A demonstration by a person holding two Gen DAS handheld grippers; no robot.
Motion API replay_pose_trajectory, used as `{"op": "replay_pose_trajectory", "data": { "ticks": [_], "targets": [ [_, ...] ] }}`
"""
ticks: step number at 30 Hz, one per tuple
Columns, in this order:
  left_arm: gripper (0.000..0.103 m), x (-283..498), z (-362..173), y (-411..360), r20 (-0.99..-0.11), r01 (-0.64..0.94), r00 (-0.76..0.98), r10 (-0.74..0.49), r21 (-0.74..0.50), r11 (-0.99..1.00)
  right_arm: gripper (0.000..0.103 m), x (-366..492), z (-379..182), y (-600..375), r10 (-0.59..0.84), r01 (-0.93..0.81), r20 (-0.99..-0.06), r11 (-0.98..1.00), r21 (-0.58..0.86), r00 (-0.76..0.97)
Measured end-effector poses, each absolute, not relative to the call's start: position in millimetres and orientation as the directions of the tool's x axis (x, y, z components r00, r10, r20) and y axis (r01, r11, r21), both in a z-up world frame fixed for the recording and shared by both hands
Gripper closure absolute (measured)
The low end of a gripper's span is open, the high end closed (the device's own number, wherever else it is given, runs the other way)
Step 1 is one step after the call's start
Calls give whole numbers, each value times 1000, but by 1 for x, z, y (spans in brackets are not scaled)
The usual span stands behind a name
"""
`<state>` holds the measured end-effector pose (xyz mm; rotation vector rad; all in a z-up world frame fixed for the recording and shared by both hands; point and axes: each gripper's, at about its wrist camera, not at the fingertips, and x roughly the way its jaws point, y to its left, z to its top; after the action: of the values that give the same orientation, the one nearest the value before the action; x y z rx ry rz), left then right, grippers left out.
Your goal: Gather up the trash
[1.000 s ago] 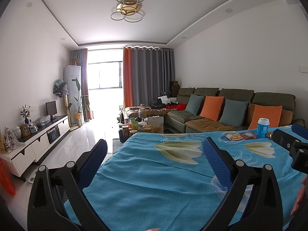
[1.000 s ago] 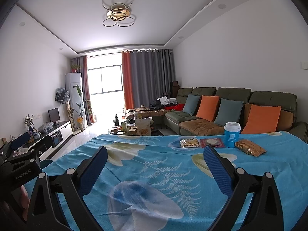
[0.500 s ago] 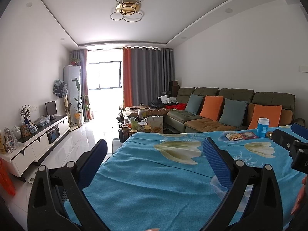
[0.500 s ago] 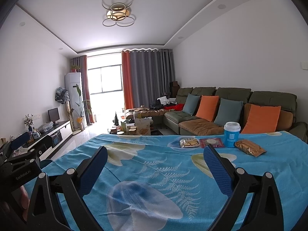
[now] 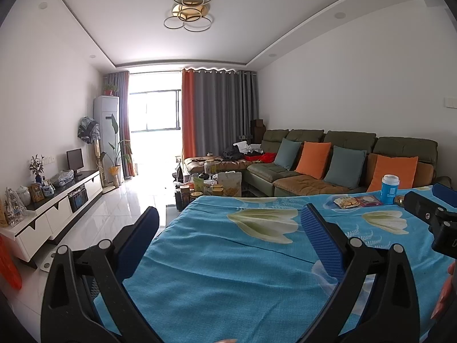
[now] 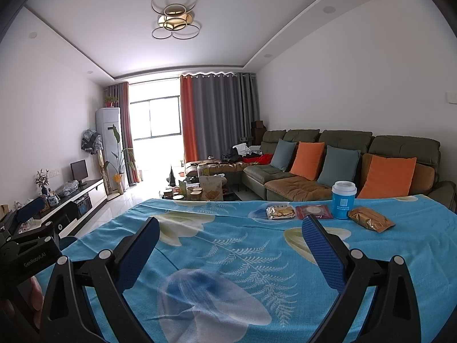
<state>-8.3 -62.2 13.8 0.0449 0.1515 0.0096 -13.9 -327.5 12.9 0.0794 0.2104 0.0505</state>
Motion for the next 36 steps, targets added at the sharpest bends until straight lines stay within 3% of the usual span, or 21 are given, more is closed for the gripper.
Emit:
{"op": "replay_pose_trajectory", "data": {
  "ticks": [36],
  "targets": [
    [6,-4,10,-62,-164,0,986,7,41,999,7,-13,12,-328,57,-40,-211,996,83,976]
  ]
}}
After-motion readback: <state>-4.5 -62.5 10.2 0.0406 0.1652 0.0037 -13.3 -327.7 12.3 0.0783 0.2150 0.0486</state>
